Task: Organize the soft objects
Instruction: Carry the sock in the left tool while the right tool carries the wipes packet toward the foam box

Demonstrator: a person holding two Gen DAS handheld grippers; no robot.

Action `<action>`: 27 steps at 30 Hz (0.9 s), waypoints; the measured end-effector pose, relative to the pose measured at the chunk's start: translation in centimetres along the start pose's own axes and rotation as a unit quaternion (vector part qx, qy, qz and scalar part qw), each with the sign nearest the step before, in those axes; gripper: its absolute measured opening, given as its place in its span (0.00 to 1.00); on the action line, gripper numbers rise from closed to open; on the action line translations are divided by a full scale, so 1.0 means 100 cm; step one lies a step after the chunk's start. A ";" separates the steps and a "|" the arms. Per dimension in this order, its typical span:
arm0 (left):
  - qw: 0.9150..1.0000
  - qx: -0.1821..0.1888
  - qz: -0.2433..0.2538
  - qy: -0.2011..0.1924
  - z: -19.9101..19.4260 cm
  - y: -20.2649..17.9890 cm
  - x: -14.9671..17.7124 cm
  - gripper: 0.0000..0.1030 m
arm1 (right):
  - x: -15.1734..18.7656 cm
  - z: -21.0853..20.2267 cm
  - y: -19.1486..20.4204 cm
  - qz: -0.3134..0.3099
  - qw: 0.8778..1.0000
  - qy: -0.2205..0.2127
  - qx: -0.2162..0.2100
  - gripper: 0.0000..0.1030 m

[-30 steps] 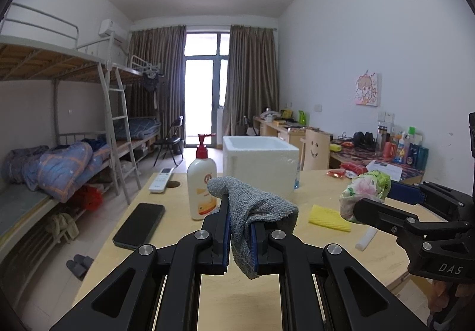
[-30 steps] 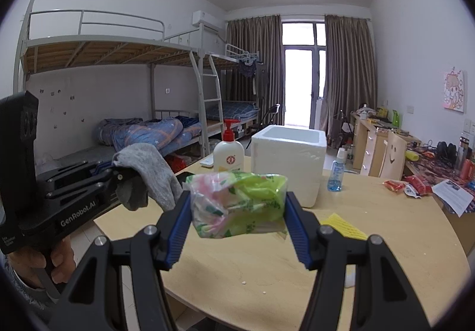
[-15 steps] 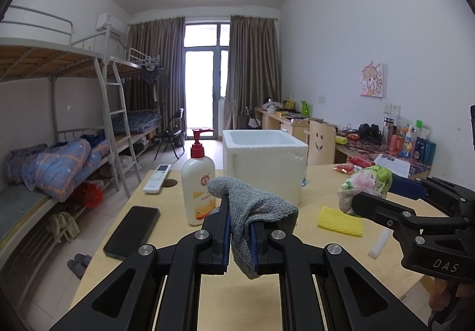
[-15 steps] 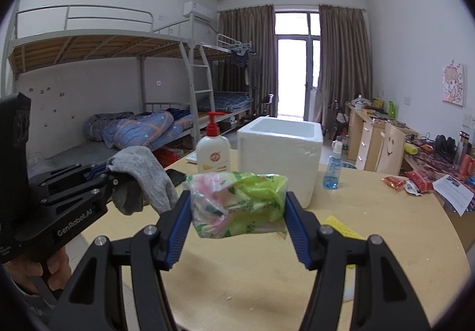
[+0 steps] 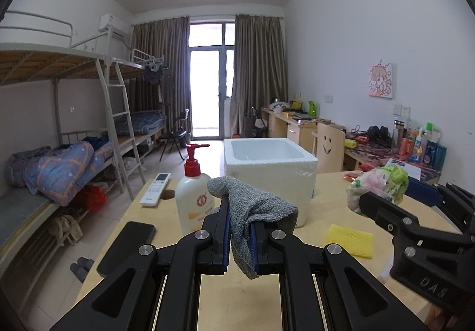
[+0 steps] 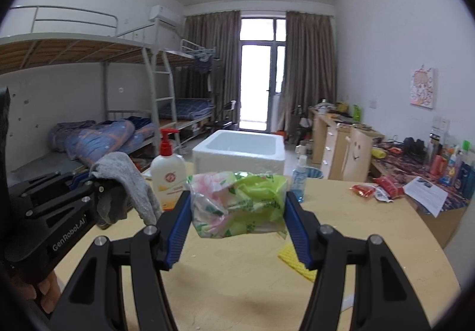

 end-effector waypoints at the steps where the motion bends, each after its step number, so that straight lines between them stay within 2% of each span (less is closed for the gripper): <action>1: 1.000 -0.002 0.001 -0.001 0.001 -0.001 -0.001 0.11 | 0.000 0.002 -0.002 0.001 1.000 0.000 0.004 0.63; 8: 1.000 -0.011 0.008 0.002 0.017 -0.007 -0.013 0.11 | -0.006 0.014 -0.010 0.012 0.999 0.003 0.035 0.63; 27: 1.000 0.000 0.013 -0.022 0.032 -0.014 -0.065 0.11 | -0.056 0.036 -0.028 -0.006 0.999 -0.012 0.049 0.63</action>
Point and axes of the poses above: each gripper's, at about its wrist camera, not at the fingertips, and z roughly the way its jaws point, y to its left, x to its underside, the point moved 1 cm from there along z, roughly the way its jaws point, and after that the axes turned 5 degrees about y, right-handed, at the moved point
